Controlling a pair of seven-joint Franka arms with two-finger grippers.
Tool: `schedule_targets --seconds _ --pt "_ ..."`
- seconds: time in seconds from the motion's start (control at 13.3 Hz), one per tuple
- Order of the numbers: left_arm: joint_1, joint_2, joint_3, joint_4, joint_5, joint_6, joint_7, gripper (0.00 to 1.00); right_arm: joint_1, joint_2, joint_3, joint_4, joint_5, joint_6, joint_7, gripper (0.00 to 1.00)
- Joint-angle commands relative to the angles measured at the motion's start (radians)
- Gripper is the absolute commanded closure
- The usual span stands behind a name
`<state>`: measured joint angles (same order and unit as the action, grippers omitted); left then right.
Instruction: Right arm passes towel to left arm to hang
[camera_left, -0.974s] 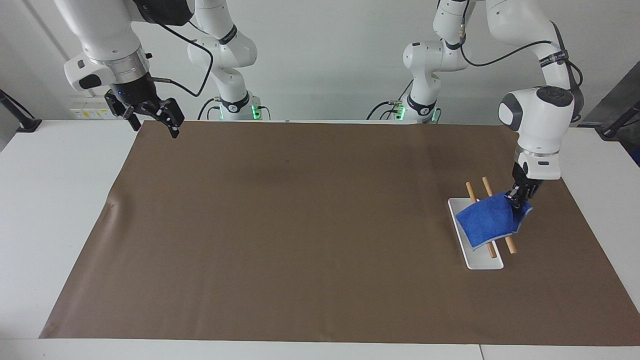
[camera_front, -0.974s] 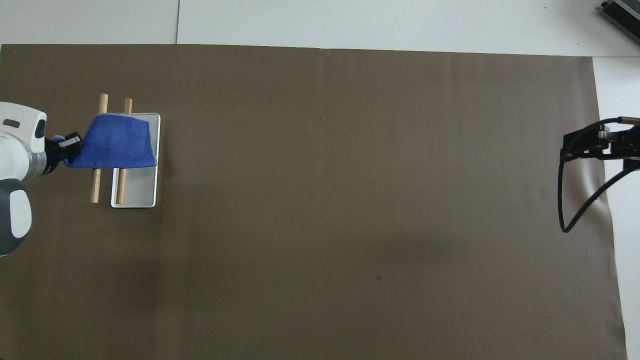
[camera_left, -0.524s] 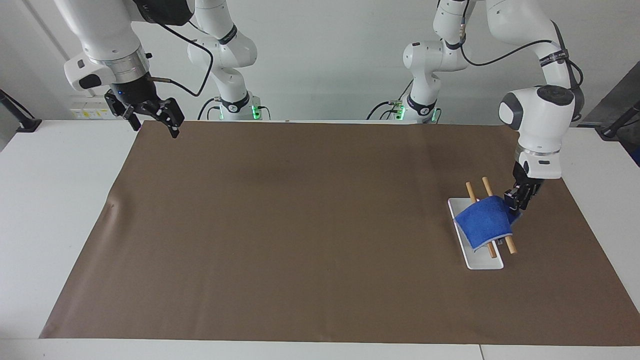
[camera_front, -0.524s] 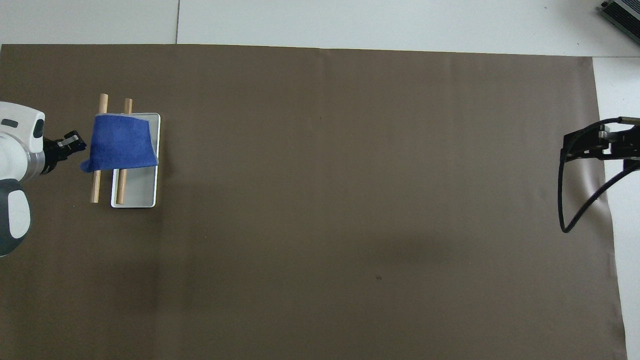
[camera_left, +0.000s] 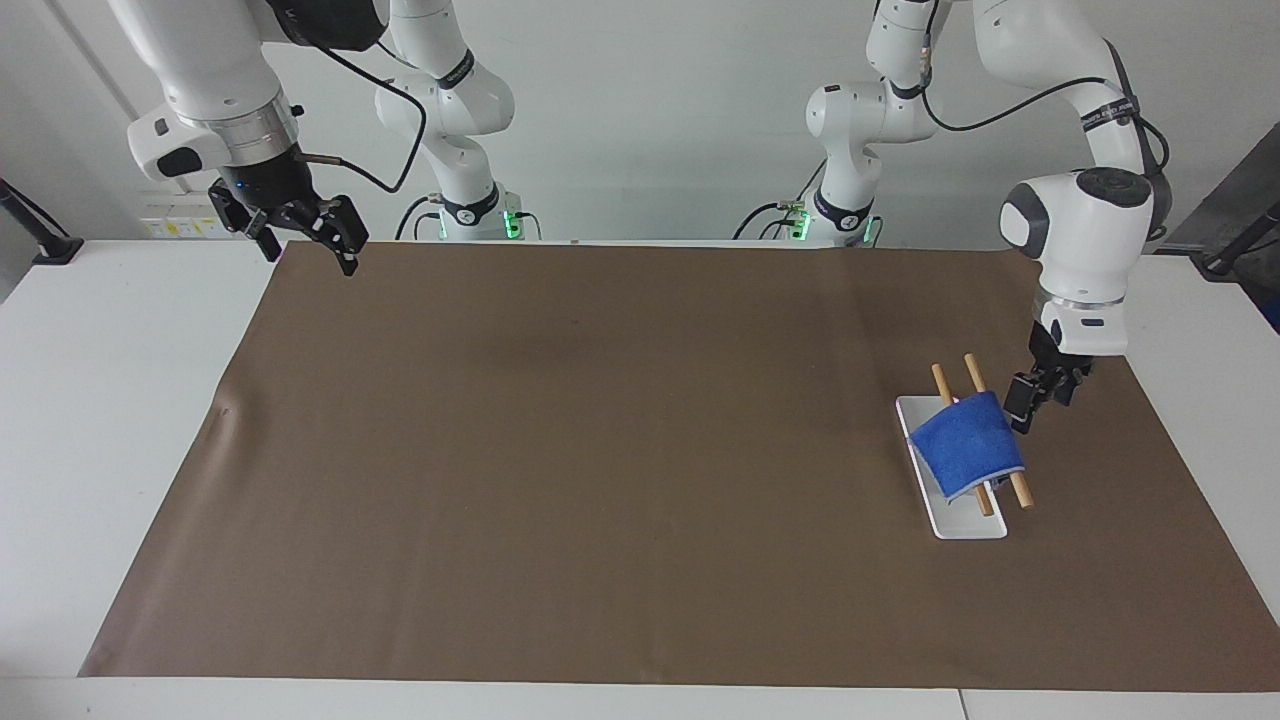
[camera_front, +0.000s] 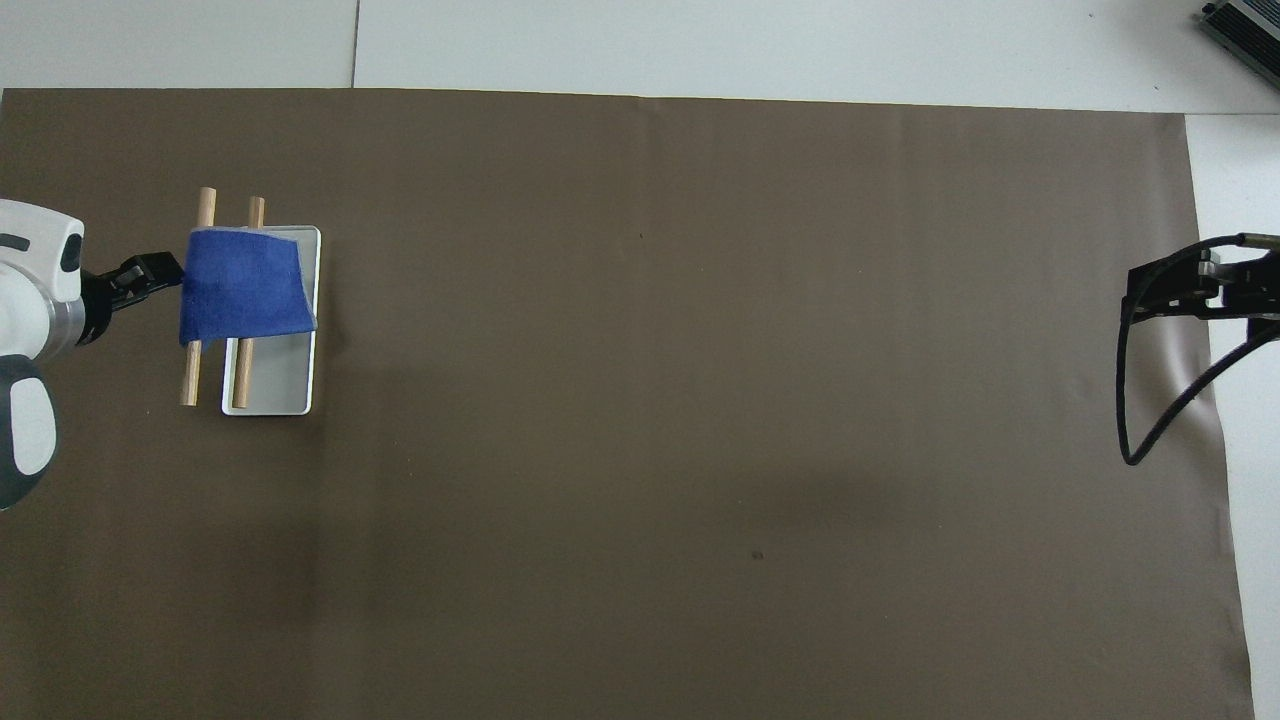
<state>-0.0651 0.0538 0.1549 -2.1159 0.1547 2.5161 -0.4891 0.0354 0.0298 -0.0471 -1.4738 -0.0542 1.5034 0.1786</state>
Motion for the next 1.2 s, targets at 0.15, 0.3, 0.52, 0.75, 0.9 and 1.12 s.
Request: schedule_targets --seconds 0.15,0.3,0.52,0.75,0.9,1.12 --pt "-0.005 0.041 -0.005 0.178 -0.009 -0.227 0.018 0.00 -0.022 -0.042 -0.005 -0.068 0.062 0.024 0.010 0.00" --pt "-0.008 0.075 -0.006 0.287 -0.059 -0.385 0.093 0.00 -0.022 -0.042 -0.011 -0.068 0.062 0.023 0.004 0.00" --pt "-0.010 0.116 -0.006 0.437 -0.118 -0.587 0.216 0.00 -0.017 -0.044 -0.011 -0.069 0.062 0.018 -0.005 0.00" --pt "-0.008 0.110 -0.029 0.476 -0.124 -0.713 0.302 0.00 -0.006 -0.036 -0.023 -0.065 0.045 0.054 -0.014 0.00" --pt "-0.008 0.104 -0.043 0.517 -0.126 -0.802 0.311 0.00 0.047 -0.039 -0.089 -0.069 0.042 0.049 -0.014 0.00" --pt "-0.008 0.081 -0.089 0.566 -0.129 -0.919 0.317 0.00 0.035 -0.045 -0.088 -0.088 0.040 0.058 -0.043 0.00"
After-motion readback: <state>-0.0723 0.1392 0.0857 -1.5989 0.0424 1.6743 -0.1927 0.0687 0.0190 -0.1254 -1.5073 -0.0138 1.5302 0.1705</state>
